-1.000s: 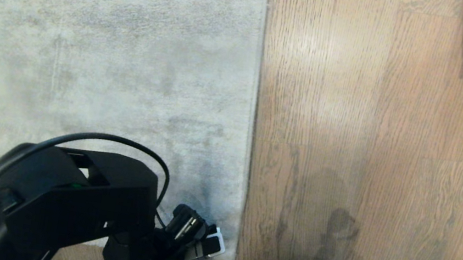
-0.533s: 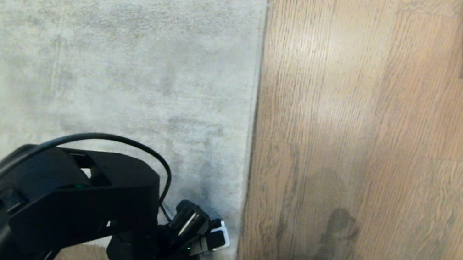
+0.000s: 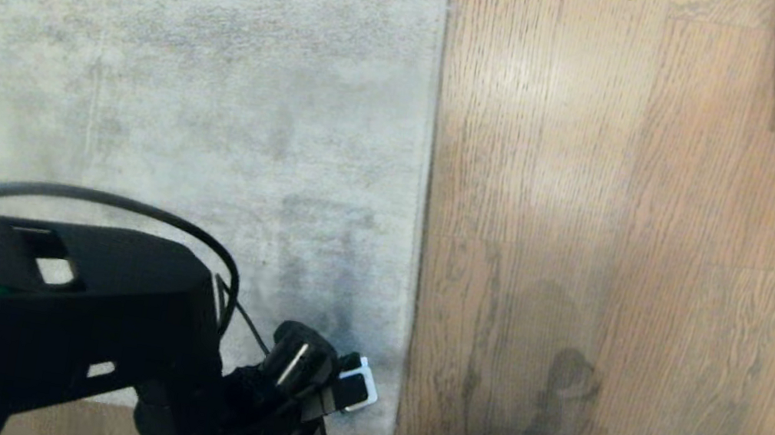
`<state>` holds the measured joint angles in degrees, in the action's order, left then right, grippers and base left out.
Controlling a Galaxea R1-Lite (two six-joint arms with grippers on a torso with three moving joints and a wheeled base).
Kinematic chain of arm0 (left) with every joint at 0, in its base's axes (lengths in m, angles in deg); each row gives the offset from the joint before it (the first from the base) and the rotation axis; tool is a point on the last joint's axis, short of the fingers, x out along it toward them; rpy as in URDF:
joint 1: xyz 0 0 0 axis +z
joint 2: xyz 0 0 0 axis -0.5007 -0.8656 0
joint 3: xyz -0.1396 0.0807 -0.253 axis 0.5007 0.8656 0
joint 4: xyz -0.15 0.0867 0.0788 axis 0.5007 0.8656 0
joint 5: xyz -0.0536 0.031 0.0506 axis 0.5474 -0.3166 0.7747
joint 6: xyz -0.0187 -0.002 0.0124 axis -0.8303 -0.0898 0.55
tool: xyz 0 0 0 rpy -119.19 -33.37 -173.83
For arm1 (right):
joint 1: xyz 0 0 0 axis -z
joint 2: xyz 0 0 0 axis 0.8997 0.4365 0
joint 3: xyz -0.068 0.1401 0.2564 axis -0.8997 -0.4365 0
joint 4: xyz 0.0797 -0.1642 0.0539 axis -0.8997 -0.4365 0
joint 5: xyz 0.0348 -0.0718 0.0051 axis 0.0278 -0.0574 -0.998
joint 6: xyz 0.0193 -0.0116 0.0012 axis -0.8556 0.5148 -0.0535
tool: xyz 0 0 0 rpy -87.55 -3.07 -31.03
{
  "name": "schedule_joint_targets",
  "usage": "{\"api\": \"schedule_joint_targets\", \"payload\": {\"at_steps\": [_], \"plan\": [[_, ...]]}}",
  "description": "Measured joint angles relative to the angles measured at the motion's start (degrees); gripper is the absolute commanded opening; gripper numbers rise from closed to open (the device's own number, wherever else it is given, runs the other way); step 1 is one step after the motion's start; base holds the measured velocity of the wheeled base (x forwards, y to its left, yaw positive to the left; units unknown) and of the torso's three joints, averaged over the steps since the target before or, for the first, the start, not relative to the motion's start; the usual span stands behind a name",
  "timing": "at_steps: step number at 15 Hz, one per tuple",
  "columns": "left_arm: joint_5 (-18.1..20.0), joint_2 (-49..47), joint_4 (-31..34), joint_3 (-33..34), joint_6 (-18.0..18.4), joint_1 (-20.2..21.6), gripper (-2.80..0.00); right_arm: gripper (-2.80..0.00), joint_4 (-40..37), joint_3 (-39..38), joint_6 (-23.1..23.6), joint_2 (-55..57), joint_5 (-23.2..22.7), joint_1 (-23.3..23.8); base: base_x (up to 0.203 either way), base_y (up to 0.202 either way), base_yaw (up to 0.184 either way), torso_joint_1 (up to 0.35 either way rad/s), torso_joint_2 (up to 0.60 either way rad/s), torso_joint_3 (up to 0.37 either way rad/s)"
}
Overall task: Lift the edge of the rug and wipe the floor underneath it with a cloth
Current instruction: Put down the rag
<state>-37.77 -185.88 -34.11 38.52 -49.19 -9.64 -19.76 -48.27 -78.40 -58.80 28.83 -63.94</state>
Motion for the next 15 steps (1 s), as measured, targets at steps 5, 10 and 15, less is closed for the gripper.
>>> {"api": "schedule_joint_targets", "payload": {"at_steps": [5, 10, 15], "plan": [[0.00, 13.52, 0.27, 7.57, -3.67, 0.33, -2.80, -2.80, 0.00, 0.00, -0.01, 0.00, -0.01, 0.00, 0.000, 0.000, 0.000, 0.000, 0.00, 0.000], [-0.24, 27.82, 0.68, 14.94, -8.65, 1.50, -2.80, -2.80, 0.00, 0.00, 0.00, 0.00, 0.00, 0.00, 0.000, 0.000, 0.000, 0.000, 0.00, 0.000], [-0.33, 44.64, 0.88, 22.99, -9.62, 8.24, -2.80, -2.80, 0.00, 0.00, 0.00, 0.00, -0.03, 0.00, 0.000, 0.000, 0.000, 0.000, 0.00, 0.000]]}}
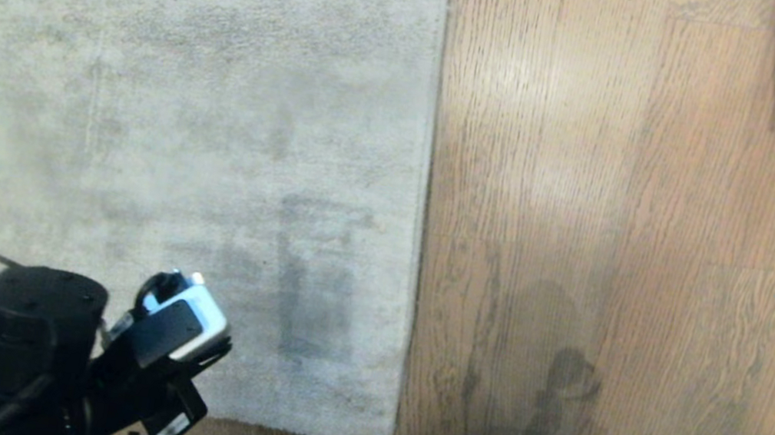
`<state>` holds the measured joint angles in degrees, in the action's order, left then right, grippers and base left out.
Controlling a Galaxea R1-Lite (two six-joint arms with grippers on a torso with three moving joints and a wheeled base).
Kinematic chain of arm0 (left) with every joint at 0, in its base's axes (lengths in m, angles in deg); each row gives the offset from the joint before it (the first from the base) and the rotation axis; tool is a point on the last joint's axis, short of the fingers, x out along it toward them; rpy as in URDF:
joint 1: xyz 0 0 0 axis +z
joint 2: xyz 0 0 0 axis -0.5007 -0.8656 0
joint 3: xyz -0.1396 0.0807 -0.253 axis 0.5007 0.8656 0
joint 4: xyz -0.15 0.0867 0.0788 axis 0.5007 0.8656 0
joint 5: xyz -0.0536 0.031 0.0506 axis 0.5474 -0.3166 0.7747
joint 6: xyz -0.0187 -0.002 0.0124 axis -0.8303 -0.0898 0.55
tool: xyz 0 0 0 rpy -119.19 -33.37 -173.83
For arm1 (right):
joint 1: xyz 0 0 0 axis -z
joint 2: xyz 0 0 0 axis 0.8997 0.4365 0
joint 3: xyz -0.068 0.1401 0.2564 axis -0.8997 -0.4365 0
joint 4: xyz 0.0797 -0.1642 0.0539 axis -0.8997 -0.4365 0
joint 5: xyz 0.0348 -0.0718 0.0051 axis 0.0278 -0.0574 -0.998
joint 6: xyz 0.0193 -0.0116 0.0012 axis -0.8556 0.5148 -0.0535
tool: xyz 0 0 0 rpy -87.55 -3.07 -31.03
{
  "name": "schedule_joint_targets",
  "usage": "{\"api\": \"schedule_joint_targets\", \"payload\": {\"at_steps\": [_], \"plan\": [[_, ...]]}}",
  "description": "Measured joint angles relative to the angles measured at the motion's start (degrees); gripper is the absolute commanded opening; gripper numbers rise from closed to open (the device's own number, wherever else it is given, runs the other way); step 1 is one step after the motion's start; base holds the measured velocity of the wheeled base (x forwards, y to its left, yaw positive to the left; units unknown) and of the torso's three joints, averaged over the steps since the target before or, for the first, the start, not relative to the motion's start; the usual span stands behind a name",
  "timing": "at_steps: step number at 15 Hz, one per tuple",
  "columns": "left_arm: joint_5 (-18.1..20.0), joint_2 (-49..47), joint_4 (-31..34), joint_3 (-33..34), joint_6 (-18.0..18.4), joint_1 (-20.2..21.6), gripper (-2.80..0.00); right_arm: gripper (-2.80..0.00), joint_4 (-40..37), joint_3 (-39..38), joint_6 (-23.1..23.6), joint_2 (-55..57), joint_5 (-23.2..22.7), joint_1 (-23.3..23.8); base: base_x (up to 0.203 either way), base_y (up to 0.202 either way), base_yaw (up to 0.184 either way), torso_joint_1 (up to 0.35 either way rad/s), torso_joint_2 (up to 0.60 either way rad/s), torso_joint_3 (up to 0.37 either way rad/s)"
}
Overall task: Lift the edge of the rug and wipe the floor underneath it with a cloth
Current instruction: Put down the rag
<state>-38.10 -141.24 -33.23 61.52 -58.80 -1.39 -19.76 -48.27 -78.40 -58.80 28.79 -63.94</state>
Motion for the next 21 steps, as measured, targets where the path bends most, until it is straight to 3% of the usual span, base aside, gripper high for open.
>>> {"api": "schedule_joint_targets", "payload": {"at_steps": [5, 9, 12, 17, 21], "plan": [[0.23, 18.71, 5.34, 5.17, -0.39, 10.35, -2.80, -2.80, 0.00, 0.00, -0.02, 0.00, 0.02, 0.00, 0.000, 0.000, 0.000, 0.000, 0.00, 0.000], [0.30, 35.76, 16.40, 7.64, -2.81, 14.15, -2.80, -2.80, 0.00, 0.00, -0.02, 0.00, 0.03, 0.00, 0.000, 0.000, 0.000, 0.000, 0.00, 0.000], [0.38, 46.10, 19.87, 11.33, -4.00, 17.88, -2.80, -2.80, -0.01, 0.00, -0.01, 0.00, 0.04, 0.00, 0.000, 0.000, 0.000, 0.000, 0.00, 0.000], [2.99, 56.07, 25.67, 13.04, -5.79, 26.36, -2.80, -2.80, 0.00, 0.00, 0.00, 0.00, 0.03, 0.00, 0.000, 0.000, 0.000, 0.000, 0.00, 0.000], [5.53, 61.97, 32.92, 13.10, -9.94, 27.23, -2.80, -2.80, 0.01, 0.00, 0.01, 0.00, 0.03, 0.00, 0.000, 0.000, 0.000, 0.000, 0.00, 0.000]]}}
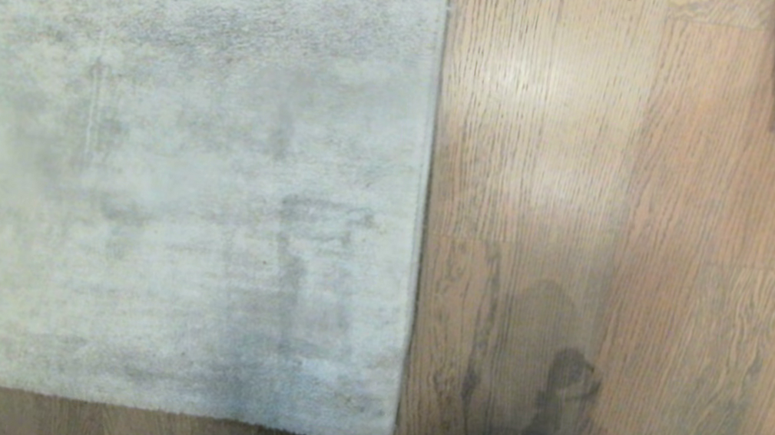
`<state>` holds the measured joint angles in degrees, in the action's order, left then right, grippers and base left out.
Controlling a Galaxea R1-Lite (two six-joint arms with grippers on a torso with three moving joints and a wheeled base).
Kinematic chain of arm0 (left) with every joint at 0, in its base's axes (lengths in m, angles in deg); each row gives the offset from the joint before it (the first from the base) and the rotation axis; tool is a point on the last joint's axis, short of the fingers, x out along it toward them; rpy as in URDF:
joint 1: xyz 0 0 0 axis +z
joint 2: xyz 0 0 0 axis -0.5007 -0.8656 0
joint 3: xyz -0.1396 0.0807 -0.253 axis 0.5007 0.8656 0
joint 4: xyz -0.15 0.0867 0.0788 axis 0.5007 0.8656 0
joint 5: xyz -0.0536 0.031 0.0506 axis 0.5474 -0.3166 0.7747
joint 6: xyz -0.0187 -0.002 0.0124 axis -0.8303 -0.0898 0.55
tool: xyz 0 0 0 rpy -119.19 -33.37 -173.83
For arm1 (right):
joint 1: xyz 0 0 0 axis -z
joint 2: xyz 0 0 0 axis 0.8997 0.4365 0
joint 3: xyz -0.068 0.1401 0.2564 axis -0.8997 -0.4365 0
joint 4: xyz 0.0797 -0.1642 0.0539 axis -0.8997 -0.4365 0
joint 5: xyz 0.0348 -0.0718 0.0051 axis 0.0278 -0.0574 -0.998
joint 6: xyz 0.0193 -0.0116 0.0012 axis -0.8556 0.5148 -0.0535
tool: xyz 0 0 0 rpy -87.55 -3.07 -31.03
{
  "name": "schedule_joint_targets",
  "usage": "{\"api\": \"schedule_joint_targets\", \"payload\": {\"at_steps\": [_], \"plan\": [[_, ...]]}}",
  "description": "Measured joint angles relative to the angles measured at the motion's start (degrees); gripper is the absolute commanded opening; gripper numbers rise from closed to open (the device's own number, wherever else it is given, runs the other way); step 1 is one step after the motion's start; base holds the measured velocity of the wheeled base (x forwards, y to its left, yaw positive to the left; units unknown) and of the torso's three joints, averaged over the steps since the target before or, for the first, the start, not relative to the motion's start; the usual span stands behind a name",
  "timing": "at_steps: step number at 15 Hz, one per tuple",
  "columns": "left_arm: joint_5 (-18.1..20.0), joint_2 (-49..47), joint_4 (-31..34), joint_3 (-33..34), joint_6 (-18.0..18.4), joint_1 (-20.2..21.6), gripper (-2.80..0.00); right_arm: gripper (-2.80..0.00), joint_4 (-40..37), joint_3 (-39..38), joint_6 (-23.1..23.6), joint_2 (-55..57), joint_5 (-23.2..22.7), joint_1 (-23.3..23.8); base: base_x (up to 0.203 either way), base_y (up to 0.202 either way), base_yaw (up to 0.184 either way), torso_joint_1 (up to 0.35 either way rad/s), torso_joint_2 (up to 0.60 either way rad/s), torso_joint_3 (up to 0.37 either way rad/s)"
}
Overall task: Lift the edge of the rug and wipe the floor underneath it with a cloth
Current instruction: Put down the rag
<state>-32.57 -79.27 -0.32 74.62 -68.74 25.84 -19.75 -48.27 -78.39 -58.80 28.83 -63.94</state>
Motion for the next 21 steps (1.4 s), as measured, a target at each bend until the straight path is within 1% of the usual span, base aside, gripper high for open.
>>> {"api": "schedule_joint_targets", "payload": {"at_steps": [2, 3, 5, 7, 9, 12, 14, 17, 21], "plan": [[0.16, 2.30, 2.68, -0.02, -0.63, -0.23, -2.80, -2.80, -0.03, 0.00, -0.01, 0.00, -0.01, 0.00, 0.000, 0.000, 0.000, 0.000, 0.00, 0.000], [0.87, 3.35, 4.07, -0.02, -1.03, -0.30, -2.80, -2.80, -0.01, 0.00, -0.01, 0.00, -0.01, 0.00, 0.000, 0.000, 0.000, 0.000, 0.00, 0.000], [3.79, 4.59, 6.40, 0.00, -1.58, -0.37, -2.80, -2.80, -0.01, 0.00, -0.01, 0.00, 0.00, 0.00, 0.000, 0.000, 0.000, 0.000, 0.00, 0.000], [4.77, 5.32, 6.99, 0.00, -1.74, 0.07, -2.80, -2.80, 0.00, 0.00, -0.03, 0.00, -0.01, 0.00, 0.000, 0.000, 0.000, 0.000, 0.00, 0.000], [5.76, 5.93, 7.16, 0.00, -1.89, 1.82, -2.80, -2.80, -0.01, 0.00, -0.01, 0.00, -0.01, 0.00, 0.000, 0.000, 0.000, 0.000, 0.00, 0.000], [5.97, 7.33, 7.19, 0.00, -1.94, 3.58, -2.80, -2.80, 0.01, 0.00, -0.01, 0.00, 0.02, 0.00, 0.000, 0.000, 0.000, 0.000, 0.00, 0.000], [6.01, 8.67, 7.21, 0.02, -2.06, 3.71, -2.80, -2.80, -0.01, 0.00, -0.01, 0.00, 0.00, 0.00, 0.000, 0.000, 0.000, 0.000, 0.00, 0.000], [5.77, 12.24, 8.07, 0.03, -3.64, 3.56, -2.80, -2.80, 0.00, 0.00, -0.04, 0.00, 0.02, 0.00, 0.000, 0.000, 0.000, 0.000, 0.00, 0.000], [4.86, 18.79, 8.74, 0.07, -8.52, 3.85, -2.80, -2.80, 0.03, 0.00, -0.01, 0.00, 0.00, 0.00, 0.000, 0.000, 0.000, 0.000, 0.00, 0.000]]}}
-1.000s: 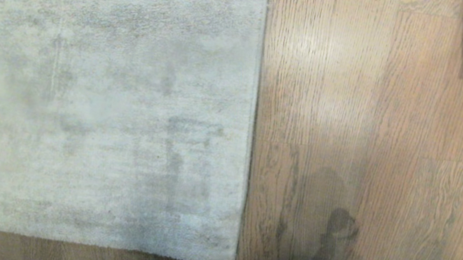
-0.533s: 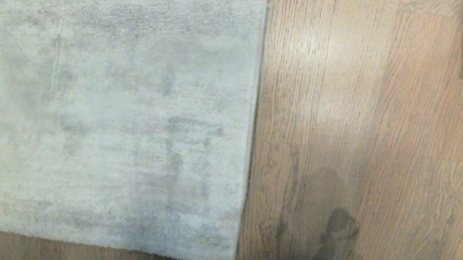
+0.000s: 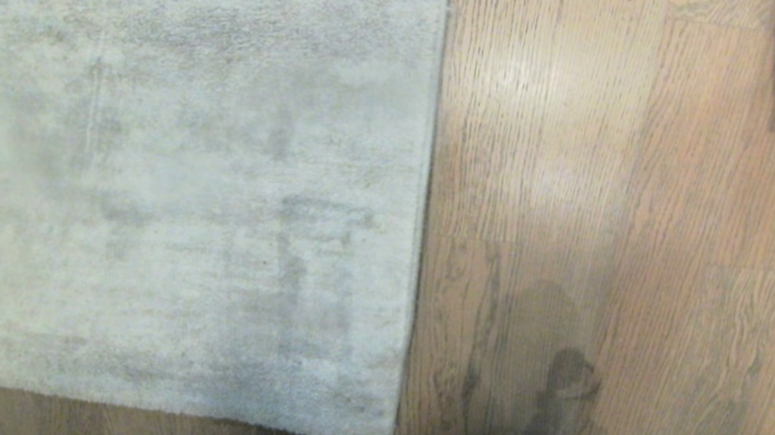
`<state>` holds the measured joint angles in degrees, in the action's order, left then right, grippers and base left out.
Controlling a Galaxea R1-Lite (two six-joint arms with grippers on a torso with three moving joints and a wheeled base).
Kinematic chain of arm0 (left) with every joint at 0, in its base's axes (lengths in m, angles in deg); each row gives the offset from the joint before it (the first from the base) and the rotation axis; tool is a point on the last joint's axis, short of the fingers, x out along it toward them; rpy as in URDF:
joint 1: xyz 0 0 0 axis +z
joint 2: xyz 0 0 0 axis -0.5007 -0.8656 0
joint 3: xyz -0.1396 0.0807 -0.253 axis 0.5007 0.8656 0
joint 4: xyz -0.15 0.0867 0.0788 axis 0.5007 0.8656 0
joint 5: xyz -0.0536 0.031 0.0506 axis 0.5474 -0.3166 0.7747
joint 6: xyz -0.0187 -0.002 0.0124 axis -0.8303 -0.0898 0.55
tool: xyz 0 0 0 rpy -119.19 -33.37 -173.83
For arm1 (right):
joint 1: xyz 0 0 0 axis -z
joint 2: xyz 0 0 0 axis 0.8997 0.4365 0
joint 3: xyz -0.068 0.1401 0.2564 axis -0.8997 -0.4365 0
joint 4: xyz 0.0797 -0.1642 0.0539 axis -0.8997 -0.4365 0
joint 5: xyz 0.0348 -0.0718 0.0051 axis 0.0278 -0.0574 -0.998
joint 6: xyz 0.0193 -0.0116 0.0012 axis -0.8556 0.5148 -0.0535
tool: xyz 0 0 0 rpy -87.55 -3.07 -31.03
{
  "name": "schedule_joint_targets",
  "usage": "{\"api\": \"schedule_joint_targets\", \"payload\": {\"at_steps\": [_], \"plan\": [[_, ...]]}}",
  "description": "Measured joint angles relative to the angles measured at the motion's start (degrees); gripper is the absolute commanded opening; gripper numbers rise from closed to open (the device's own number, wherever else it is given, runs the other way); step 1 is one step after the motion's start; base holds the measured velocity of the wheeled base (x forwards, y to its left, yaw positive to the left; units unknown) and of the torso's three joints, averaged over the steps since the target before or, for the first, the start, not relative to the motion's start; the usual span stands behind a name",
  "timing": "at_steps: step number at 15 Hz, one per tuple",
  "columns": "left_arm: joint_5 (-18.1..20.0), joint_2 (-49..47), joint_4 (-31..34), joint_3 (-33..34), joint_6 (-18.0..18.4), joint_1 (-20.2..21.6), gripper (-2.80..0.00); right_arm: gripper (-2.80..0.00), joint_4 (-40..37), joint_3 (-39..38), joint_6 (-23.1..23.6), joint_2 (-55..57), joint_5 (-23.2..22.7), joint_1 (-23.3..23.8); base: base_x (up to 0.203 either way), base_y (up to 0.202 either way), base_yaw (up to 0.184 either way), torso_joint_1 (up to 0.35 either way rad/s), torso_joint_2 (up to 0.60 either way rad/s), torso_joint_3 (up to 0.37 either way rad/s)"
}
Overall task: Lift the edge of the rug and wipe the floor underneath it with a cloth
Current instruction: Put down the rag
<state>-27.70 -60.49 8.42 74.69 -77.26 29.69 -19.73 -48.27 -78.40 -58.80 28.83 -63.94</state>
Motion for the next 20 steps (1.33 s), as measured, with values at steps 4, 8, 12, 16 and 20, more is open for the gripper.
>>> {"api": "schedule_joint_targets", "payload": {"at_steps": [4, 8, 12, 16, 20], "plan": [[-0.27, 2.49, 0.09, 0.00, -1.63, 0.09, -2.80, -2.80, 0.04, 0.00, 0.00, 0.00, -0.01, 0.00, 0.000, 0.000, 0.000, 0.000, 0.00, 0.000], [-1.39, 2.95, -0.04, -0.05, -4.84, 0.09, -2.80, -2.80, 0.07, 0.00, 0.00, 0.00, -0.01, 0.00, 0.000, 0.000, 0.000, 0.000, 0.00, 0.000], [-0.57, 2.98, -0.04, -0.10, -0.45, 0.09, -2.80, -2.80, 0.07, 0.00, 0.00, 0.00, 0.00, 0.00, 0.000, 0.000, 0.000, 0.000, 0.00, 0.000], [-1.38, 2.98, -0.02, -0.07, -4.50, 0.09, -2.80, -2.80, 0.04, 0.00, 0.00, 0.00, 0.00, 0.00, 0.000, 0.000, 0.000, 0.000, 0.00, 0.000], [-1.23, 2.98, -3.08, -0.07, -6.55, 0.09, -2.80, -2.80, 0.03, 0.00, 0.00, 0.00, -0.02, 0.00, 0.000, 0.000, 0.000, 0.000, 0.00, 0.000]]}}
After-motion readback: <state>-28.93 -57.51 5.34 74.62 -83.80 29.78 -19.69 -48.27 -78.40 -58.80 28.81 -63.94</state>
